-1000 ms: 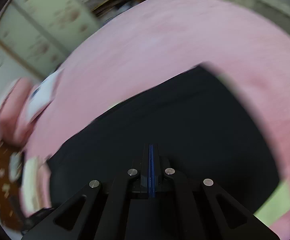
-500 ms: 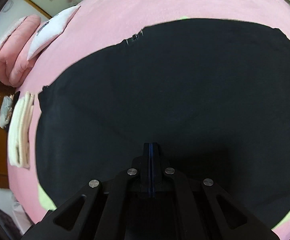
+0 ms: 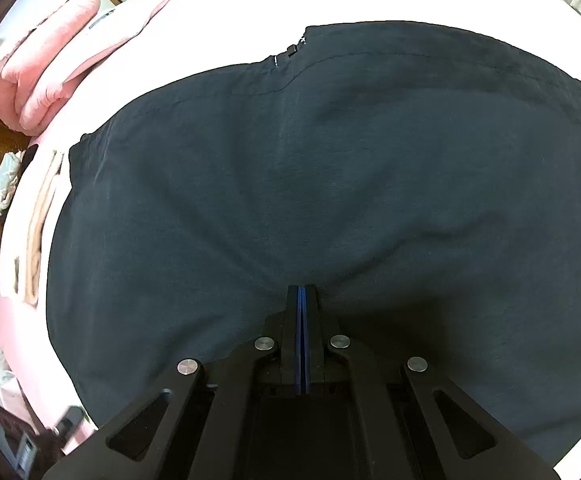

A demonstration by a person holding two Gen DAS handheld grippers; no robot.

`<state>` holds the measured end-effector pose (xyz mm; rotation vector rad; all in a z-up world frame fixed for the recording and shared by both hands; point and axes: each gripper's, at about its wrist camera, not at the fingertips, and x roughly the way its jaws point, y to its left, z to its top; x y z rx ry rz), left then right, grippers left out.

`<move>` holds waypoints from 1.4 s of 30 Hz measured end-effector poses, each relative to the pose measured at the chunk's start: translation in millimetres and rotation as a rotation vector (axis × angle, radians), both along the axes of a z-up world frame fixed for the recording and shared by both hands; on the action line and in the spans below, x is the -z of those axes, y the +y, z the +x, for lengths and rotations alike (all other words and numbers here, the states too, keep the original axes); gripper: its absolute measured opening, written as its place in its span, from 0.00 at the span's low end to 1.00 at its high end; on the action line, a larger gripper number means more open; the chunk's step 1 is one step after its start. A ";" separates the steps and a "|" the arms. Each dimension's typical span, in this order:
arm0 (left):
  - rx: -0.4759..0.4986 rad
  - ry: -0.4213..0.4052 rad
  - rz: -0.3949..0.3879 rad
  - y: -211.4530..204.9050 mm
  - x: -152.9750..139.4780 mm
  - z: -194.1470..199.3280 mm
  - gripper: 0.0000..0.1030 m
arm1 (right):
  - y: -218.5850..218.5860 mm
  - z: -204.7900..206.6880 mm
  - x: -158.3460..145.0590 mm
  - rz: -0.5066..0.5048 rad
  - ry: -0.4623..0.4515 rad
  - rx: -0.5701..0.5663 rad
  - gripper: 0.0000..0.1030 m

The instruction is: Fold large clothes

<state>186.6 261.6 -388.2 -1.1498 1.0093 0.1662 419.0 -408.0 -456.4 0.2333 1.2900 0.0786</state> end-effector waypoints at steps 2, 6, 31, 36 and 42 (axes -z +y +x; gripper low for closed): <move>-0.013 -0.033 -0.017 6.6 6.0 14.8 0.61 | 17.0 8.3 5.6 -0.008 -0.004 0.001 0.00; -0.042 -0.073 -0.016 17.6 10.2 45.4 0.60 | 21.2 9.7 6.5 -0.017 -0.008 0.015 0.00; 0.175 -0.543 -0.010 -97.7 -148.0 75.1 0.07 | -4.6 25.8 36.8 0.378 0.045 0.047 0.00; 0.372 -0.617 0.078 -192.4 -183.0 87.9 0.07 | -2.9 31.7 35.9 0.372 0.059 -0.026 0.00; 0.579 -0.588 0.200 -289.9 -192.2 84.8 0.07 | -12.7 38.3 41.7 0.454 0.092 -0.088 0.00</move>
